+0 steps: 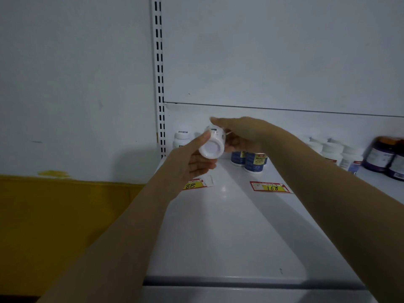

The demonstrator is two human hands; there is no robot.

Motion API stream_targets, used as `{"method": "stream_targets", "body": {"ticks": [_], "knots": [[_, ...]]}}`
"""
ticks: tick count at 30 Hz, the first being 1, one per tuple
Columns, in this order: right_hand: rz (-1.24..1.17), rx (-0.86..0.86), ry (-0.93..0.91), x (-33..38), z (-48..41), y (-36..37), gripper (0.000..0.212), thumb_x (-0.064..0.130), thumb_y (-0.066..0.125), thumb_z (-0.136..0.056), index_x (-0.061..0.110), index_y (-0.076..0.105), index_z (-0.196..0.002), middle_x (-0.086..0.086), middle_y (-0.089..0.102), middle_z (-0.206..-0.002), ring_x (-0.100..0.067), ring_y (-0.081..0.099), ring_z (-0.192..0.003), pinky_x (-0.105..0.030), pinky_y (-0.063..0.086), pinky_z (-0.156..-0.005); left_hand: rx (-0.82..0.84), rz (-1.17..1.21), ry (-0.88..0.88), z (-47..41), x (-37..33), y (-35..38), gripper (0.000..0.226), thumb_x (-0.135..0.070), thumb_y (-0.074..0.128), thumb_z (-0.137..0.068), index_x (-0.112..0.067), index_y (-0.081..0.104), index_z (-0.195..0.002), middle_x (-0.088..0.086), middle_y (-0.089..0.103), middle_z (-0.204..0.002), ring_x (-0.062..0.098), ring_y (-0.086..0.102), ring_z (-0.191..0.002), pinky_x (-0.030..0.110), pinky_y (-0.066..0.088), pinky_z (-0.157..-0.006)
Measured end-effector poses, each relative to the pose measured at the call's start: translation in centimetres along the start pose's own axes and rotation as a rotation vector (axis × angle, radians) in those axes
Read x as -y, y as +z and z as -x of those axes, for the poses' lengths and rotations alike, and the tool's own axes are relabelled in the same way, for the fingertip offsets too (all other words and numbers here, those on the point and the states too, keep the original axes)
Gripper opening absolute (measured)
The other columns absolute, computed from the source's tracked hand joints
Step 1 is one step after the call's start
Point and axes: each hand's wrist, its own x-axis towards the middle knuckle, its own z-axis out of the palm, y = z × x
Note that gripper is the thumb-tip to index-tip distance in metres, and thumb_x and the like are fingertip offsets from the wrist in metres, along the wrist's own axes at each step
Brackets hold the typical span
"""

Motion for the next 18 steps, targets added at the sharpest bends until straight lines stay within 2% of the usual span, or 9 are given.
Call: {"method": "stream_targets", "body": {"ticks": [3,7,10,13,16,18], "knots": [[-0.084,0.026,0.13,-0.8,-0.2,0.2,0.033,0.039,0.066,-0.086,0.007,0.06,-0.09,-0.012,0.064,-0.083,-0.019,0.065,-0.066,-0.025,0.059,-0.055,0.021,-0.027,-0.079,0.1,0.0,-0.1,0.053,-0.058,0.062,-0.078,-0.008,0.068,-0.094,0.009,0.072,-0.075,0.016,0.067,-0.065,0.027,0.052,-0.069],[-0.081,0.025,0.127,-1.0,-0.3,0.2,0.03,0.037,0.064,-0.088,0.007,0.06,-0.089,-0.012,0.063,-0.084,-0.02,0.065,-0.068,-0.025,0.058,-0.053,0.038,-0.062,-0.096,0.1,0.0,0.0,0.053,-0.058,0.06,-0.08,-0.008,0.068,-0.096,0.009,0.073,-0.078,0.016,0.069,-0.068,0.025,0.053,-0.068],[-0.057,0.025,0.018,-0.5,-0.3,-0.2,0.029,0.034,0.065,-0.088,0.007,0.061,-0.096,-0.012,0.063,-0.089,-0.02,0.065,-0.069,-0.023,0.055,-0.052,0.051,-0.056,-0.054,0.0,0.1,0.1,0.038,-0.042,0.064,-0.084,-0.009,0.066,-0.103,0.011,0.074,-0.091,0.019,0.071,-0.086,0.027,0.053,-0.08],[-0.026,0.067,-0.166,0.3,0.2,-1.2,0.024,0.025,0.066,-0.087,0.009,0.064,-0.106,-0.007,0.069,-0.099,-0.019,0.068,-0.085,-0.025,0.056,-0.069,0.054,-0.224,0.111,0.1,0.5,0.0,0.028,-0.022,0.068,-0.085,-0.014,0.066,-0.111,0.002,0.072,-0.103,0.018,0.066,-0.103,0.028,0.051,-0.092],[0.038,0.131,-0.26,0.6,1.0,-2.0,0.03,0.017,0.065,-0.087,0.016,0.062,-0.117,-0.001,0.071,-0.107,-0.016,0.068,-0.098,-0.027,0.055,-0.082,-0.035,-0.301,0.224,0.5,0.5,0.2,0.038,-0.017,0.076,-0.077,-0.021,0.068,-0.113,-0.007,0.072,-0.105,0.003,0.066,-0.096,0.018,0.05,-0.087],[0.105,0.137,-0.269,0.5,1.4,-2.3,0.029,0.017,0.065,-0.087,0.019,0.061,-0.115,0.0,0.069,-0.109,-0.014,0.068,-0.098,-0.024,0.055,-0.081,-0.025,-0.308,0.245,0.6,0.6,0.3,0.045,-0.01,0.077,-0.074,-0.015,0.066,-0.117,-0.003,0.072,-0.107,0.0,0.067,-0.093,0.014,0.051,-0.084]]}}
